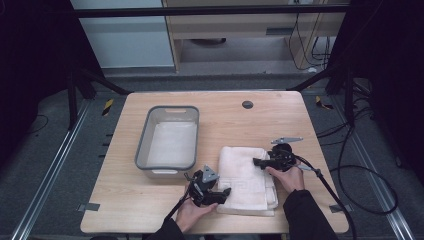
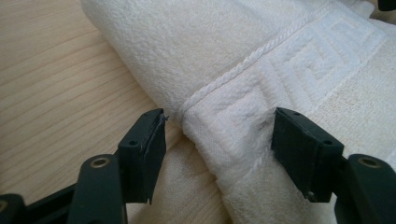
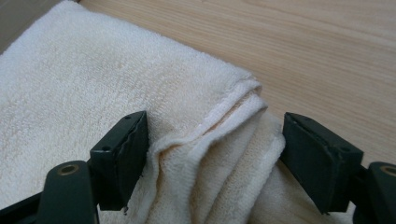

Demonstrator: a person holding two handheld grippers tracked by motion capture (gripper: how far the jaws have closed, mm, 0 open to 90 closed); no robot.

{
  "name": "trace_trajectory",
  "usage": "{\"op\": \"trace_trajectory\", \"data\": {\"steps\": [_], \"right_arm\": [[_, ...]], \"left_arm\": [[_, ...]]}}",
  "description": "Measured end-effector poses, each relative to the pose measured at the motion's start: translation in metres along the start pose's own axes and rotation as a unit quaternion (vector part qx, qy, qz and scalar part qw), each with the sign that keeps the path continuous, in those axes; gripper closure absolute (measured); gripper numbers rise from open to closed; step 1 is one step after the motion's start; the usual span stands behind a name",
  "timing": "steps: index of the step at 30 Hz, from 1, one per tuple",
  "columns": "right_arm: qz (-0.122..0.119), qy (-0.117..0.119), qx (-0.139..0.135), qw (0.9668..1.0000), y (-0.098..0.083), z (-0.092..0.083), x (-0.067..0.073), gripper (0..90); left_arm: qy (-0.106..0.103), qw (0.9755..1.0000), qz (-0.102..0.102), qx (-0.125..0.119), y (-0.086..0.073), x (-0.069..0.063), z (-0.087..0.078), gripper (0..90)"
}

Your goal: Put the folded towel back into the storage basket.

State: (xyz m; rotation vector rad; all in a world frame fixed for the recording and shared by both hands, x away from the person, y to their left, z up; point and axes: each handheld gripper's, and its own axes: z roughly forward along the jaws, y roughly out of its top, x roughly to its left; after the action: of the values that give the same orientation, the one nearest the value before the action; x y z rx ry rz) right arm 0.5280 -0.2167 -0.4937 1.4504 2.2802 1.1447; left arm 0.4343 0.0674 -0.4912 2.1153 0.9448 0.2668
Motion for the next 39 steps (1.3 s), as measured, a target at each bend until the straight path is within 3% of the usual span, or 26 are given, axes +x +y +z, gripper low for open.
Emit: {"op": "trace_trajectory", "data": {"steps": [9, 21, 29, 39], "right_arm": [[0.015, 0.007, 0.012, 0.9998, -0.0014, 0.0027, 0.0006, 29.3], [0.051, 0.044, 0.025, 0.9974, -0.0014, 0.0019, 0.0026, 53.8], [0.05, 0.053, 0.018, 0.9972, -0.0018, 0.0019, 0.0049, 61.9], [0.051, 0.058, 0.015, 0.9969, -0.001, 0.0016, 0.0057, 64.2]], "left_arm": [[-0.006, 0.9999, -0.01, 0.01, -0.0011, 0.0, 0.0052, 36.3], [-0.028, 0.9993, -0.01, 0.021, 0.0009, -0.0007, 0.0072, 47.2], [-0.041, 0.9988, -0.01, 0.024, 0.0015, -0.0022, 0.0063, 58.6], [-0.05, 0.9986, -0.014, 0.012, -0.0008, -0.0021, 0.0045, 70.7]]}}
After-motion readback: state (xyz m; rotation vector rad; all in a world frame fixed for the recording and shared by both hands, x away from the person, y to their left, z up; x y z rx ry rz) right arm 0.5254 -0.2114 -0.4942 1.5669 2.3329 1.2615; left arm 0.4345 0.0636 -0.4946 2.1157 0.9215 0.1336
